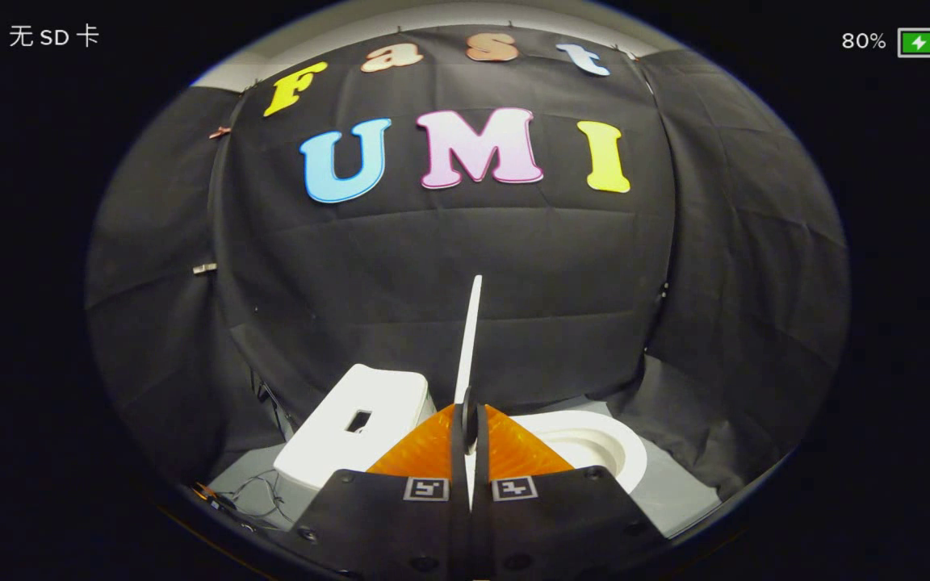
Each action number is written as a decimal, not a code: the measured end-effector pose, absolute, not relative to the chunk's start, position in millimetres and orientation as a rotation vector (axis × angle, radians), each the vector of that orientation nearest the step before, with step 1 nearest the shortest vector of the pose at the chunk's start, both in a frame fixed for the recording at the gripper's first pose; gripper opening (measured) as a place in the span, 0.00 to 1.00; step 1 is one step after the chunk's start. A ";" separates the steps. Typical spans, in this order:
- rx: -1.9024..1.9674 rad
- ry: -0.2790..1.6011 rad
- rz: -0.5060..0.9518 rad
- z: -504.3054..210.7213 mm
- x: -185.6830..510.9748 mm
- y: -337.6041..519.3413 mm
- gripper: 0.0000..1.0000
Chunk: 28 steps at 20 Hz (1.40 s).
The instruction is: Open the toilet lid.
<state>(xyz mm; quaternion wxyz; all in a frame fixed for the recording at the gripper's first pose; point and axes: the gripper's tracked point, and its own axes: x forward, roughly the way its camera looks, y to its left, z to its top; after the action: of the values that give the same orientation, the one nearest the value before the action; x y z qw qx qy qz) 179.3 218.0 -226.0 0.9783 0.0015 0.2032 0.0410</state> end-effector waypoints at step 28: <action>-0.241 0.321 0.195 -243.4 162.9 372.9 0.05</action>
<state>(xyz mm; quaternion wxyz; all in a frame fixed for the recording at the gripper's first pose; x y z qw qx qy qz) 162.9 372.9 -243.4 0.9752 -0.1197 0.1591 0.0966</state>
